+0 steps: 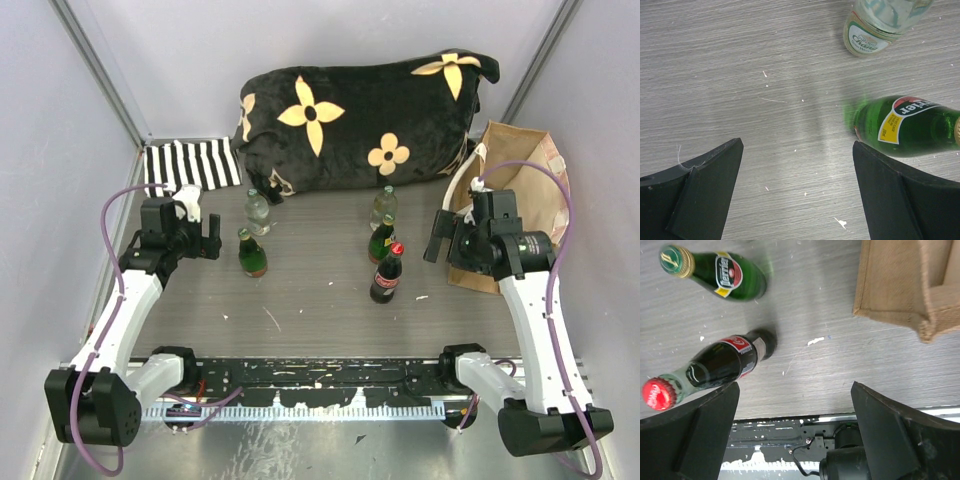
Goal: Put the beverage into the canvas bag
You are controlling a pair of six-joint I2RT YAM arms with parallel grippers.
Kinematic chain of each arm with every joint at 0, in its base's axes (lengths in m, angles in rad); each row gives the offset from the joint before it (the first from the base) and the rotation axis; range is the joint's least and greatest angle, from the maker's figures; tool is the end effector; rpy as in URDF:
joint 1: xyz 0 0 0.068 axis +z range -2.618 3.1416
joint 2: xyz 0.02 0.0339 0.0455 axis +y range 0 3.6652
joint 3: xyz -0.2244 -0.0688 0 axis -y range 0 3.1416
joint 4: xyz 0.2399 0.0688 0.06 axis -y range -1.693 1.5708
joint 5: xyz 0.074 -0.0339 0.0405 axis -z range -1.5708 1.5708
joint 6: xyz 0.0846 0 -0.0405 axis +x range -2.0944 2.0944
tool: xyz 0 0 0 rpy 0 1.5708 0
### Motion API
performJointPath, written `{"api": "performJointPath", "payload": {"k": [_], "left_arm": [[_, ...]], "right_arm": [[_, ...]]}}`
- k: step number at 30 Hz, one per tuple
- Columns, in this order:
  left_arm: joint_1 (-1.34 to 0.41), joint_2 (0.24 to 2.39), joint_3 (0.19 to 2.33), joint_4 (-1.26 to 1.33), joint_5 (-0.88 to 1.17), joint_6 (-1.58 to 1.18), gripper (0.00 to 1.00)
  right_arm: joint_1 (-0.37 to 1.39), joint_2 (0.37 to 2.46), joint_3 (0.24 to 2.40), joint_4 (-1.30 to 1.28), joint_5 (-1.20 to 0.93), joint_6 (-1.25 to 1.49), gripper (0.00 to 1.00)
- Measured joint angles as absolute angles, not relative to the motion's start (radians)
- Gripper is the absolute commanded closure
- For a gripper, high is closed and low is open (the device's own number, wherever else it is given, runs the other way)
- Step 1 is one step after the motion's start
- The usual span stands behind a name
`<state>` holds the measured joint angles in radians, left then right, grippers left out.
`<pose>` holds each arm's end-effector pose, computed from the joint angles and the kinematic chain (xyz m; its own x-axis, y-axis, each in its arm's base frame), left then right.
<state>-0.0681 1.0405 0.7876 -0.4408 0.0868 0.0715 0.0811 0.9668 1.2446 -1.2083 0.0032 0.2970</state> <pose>0.2743 -0.0261 0.2039 -0.6267 0.1141 -0.7709 0.1795 0.9838 -0.0004 0.2009 0.0161 0.2945 -0.7874 0.2296 -0.5720 0.1583 0.9722 0.1724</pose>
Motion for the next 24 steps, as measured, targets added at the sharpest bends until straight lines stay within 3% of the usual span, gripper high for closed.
{"api": "performJointPath", "payload": {"k": [5,14,24], "left_arm": [[-0.068,1.096,0.819,-0.441,0.086,0.074,0.02],[-0.068,1.127,0.877,-0.440,0.088,0.075,0.02],[-0.068,1.126,0.878,-0.440,0.096,0.065,0.02]], "right_arm": [[0.081,1.058,1.414,-1.259,0.052,0.299,0.00],[0.081,1.364,1.821,-1.228,0.219,0.280,0.09],[0.081,1.590,1.859,-1.120,0.427,0.216,0.13]]}}
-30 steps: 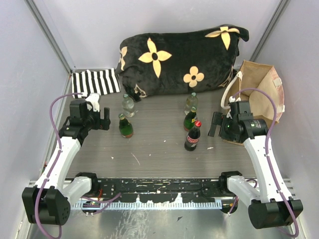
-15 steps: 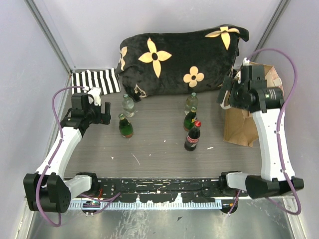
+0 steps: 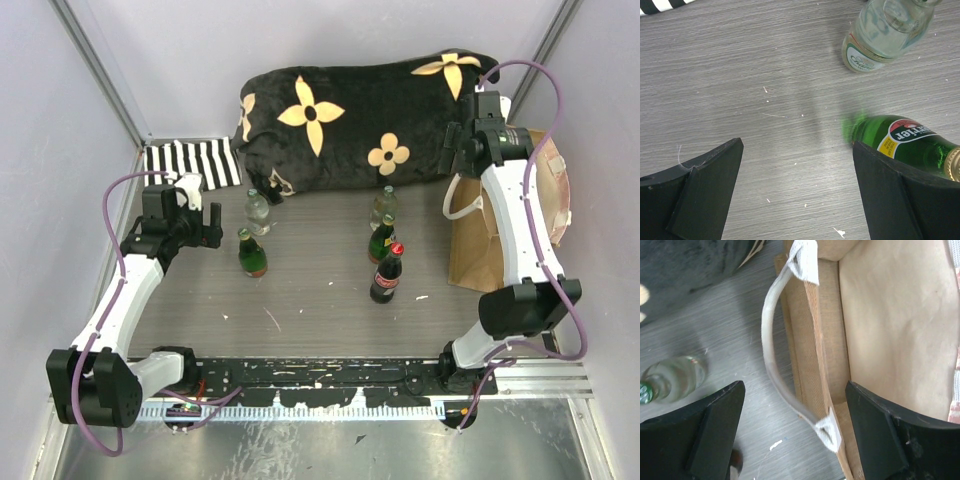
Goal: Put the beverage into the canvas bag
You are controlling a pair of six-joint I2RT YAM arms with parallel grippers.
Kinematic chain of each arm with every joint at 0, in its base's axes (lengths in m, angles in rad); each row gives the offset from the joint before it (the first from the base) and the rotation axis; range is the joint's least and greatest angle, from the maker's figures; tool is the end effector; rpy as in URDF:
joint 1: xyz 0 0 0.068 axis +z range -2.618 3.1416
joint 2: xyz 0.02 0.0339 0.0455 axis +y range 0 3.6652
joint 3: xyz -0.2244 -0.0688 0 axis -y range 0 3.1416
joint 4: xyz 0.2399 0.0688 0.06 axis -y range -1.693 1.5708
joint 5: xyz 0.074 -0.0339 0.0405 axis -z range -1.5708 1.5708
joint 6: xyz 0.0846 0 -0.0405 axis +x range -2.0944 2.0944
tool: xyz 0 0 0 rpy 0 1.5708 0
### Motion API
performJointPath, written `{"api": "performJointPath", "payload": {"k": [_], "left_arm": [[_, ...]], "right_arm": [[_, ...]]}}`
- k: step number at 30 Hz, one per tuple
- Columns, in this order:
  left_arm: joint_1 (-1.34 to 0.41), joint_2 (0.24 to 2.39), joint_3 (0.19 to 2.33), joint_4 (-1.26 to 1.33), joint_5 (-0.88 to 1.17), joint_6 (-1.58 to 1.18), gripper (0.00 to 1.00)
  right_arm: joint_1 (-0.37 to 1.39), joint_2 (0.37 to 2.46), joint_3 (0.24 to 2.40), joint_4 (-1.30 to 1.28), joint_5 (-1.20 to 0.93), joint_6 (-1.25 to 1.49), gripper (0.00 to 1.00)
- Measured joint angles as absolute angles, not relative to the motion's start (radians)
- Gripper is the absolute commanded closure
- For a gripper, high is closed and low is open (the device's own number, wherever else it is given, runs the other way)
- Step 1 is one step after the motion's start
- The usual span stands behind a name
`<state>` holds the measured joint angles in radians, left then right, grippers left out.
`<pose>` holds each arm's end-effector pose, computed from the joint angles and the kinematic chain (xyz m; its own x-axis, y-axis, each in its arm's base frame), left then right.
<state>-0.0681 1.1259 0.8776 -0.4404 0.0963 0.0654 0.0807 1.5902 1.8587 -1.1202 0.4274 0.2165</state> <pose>0.2916 -0.0280 0.2147 -0.6234 0.1077 -0.7744 0.1829 0.9831 -0.0105 0.3409 -0.0076 0.3457 -0.6897 0.1403 -0.7103 0.3552 0.9204 -0.1631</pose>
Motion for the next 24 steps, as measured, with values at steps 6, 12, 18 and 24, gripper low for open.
{"api": "performJointPath", "payload": {"k": [6,12,18,24], "left_arm": [[-0.068,1.114,0.877,-0.440,0.098,0.050,0.02],[-0.068,1.109,0.877,-0.440,0.100,0.043,0.02],[-0.068,1.107,0.877,-0.440,0.109,0.033,0.02],[-0.068,1.106,0.877,-0.441,0.122,0.015,0.02]], "right_arm": [[0.055,1.685,1.852,-1.029,0.509,0.193,0.14],[-0.021,1.771,1.808,-0.949,0.541,0.189,0.17],[-0.095,1.803,1.699,-0.917,0.484,0.170,0.99],[-0.123,1.798,1.762,-0.974,0.436,0.158,0.99]]}}
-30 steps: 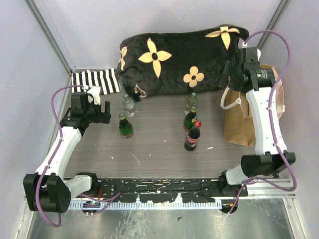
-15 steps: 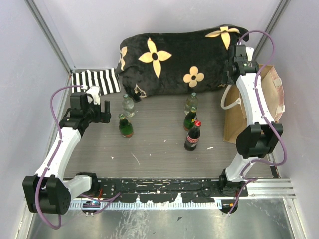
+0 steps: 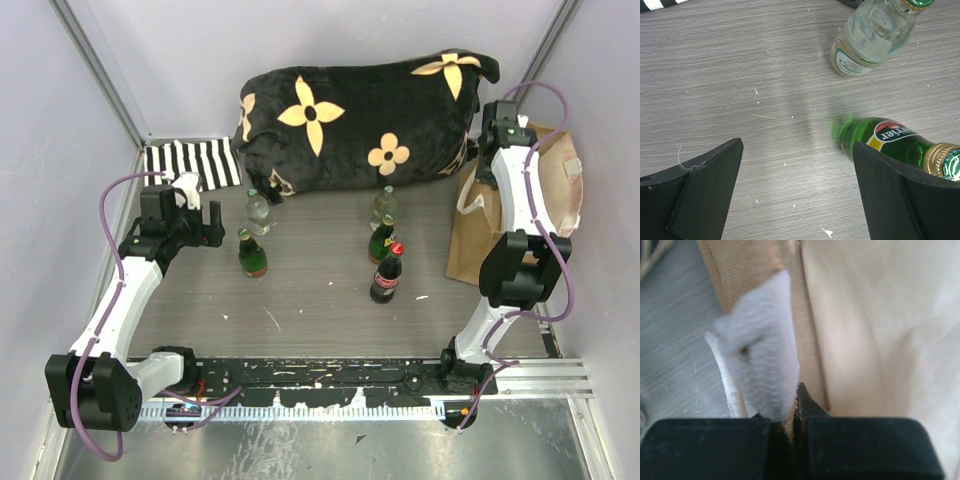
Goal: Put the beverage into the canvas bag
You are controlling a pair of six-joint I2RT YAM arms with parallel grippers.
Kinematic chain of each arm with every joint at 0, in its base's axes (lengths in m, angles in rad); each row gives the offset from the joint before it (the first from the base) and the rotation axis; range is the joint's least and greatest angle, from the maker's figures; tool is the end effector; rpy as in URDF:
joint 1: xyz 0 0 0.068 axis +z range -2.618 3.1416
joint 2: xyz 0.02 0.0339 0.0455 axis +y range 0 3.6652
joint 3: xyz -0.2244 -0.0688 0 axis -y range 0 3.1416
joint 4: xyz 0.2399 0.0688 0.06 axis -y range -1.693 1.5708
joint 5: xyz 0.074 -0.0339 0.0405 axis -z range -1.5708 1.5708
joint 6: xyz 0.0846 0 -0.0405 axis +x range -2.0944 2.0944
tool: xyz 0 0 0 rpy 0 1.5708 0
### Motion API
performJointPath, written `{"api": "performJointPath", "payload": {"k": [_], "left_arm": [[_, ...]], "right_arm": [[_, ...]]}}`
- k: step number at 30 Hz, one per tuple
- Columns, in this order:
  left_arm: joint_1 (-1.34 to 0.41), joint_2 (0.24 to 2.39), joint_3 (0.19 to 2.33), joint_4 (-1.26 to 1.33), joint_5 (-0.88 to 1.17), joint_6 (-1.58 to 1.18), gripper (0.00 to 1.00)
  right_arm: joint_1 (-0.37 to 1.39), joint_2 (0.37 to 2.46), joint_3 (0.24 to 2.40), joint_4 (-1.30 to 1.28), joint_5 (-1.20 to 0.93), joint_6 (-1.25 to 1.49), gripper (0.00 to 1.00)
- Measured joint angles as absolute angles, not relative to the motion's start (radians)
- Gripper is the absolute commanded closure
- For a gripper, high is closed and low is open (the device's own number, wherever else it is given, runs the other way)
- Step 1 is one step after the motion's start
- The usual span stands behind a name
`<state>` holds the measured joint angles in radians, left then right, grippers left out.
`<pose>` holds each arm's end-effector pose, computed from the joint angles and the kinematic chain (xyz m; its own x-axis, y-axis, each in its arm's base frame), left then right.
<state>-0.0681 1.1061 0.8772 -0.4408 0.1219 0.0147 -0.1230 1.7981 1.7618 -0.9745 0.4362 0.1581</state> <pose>0.2892 -0.0300 0.2200 -0.6169 0.0567 -0.7850 0.1717 0.9831 -0.0639 0.3852 -0.0836 0.2557 -0.7778 0.2399 -0.5809 0.4622 0.8447 -0.2699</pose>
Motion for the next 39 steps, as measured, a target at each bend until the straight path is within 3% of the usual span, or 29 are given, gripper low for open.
{"api": "performJointPath", "payload": {"k": [8,15,31,39], "left_arm": [[-0.068,1.105,0.877,-0.445,0.150,-0.022,0.02],[-0.068,1.105,0.890,-0.453,0.197,-0.036,0.02],[-0.068,1.076,0.901,-0.453,0.222,-0.058,0.02],[-0.068,1.035,0.895,-0.470,0.218,-0.077,0.02]], "right_arm": [[-0.125,1.759,2.187,-1.076,0.435,0.133,0.99],[-0.123,1.616,2.193,-1.093,0.359,0.139,0.99],[-0.109,1.425,2.240,-0.906,-0.154,0.324,0.99],[0.084,1.478,2.246,-0.883,-0.153,0.374,0.99]]}}
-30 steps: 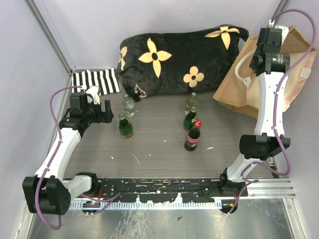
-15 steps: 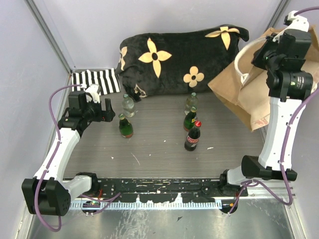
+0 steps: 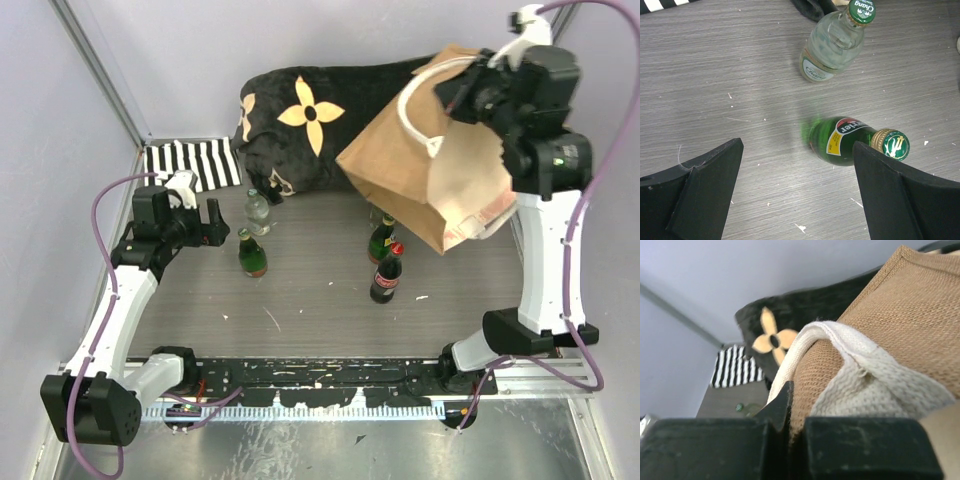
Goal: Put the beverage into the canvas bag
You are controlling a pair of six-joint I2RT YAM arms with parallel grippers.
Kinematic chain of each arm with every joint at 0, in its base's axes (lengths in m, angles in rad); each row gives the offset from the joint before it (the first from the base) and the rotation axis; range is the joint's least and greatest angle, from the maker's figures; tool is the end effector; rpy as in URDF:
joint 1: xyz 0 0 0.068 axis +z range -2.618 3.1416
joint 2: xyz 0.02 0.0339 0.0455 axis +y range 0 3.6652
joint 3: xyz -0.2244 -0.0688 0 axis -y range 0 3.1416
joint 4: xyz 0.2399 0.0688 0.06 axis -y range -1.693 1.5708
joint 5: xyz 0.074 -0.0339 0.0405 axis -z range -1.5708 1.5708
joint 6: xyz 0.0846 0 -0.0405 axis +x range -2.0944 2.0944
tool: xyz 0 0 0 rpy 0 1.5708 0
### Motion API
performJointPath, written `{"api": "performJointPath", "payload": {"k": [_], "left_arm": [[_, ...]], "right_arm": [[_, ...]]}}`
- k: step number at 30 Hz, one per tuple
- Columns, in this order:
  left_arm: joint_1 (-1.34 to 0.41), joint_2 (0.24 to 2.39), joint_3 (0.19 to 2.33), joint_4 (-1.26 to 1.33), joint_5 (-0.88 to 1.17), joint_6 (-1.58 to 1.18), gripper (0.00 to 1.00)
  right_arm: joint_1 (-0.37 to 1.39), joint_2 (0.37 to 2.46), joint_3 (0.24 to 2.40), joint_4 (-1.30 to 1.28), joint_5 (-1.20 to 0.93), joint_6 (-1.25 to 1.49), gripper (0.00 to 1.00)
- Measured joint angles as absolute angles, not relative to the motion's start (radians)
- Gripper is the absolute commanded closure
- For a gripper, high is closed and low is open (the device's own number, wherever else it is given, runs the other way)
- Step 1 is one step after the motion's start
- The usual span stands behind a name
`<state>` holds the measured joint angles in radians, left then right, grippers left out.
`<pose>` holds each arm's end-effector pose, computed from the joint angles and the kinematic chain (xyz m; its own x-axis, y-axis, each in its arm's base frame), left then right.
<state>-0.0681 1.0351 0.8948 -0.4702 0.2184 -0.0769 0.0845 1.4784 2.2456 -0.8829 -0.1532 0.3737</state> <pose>0.2778 -0.0373 0.2426 -0.5890 -0.0350 -0.8074 0.1989 0.9621 -0.1868 0.2848 0.0371 0.5285 -0.1927 0.3458 -0.9183 -0.1763 0.9084 0.3790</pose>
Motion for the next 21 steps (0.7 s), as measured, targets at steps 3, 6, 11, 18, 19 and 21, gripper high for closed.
{"api": "performJointPath", "payload": {"k": [3,6,11,18,19,21], "left_arm": [[-0.068,1.031,0.894,-0.478,0.218,-0.080,0.02],[-0.068,1.031,0.894,-0.481,0.212,-0.080,0.02],[-0.068,1.031,0.894,-0.489,0.206,-0.080,0.02],[-0.068,1.029,0.895,-0.517,0.200,-0.079,0.02],[-0.068,1.029,0.896,-0.522,0.200,-0.080,0.02],[-0.068,1.029,0.902,-0.530,0.201,-0.080,0.02]], "right_arm": [[0.230,1.525,2.257,-0.881,-0.102,0.370,0.99],[0.369,1.580,2.269,-0.883,-0.054,0.367,0.99],[0.541,1.681,2.333,-0.915,0.036,0.345,0.99],[0.697,1.758,2.371,-0.976,0.155,0.295,0.99],[0.711,1.768,2.371,-0.986,0.167,0.289,0.99],[0.729,1.782,2.367,-1.000,0.184,0.281,0.99]]}}
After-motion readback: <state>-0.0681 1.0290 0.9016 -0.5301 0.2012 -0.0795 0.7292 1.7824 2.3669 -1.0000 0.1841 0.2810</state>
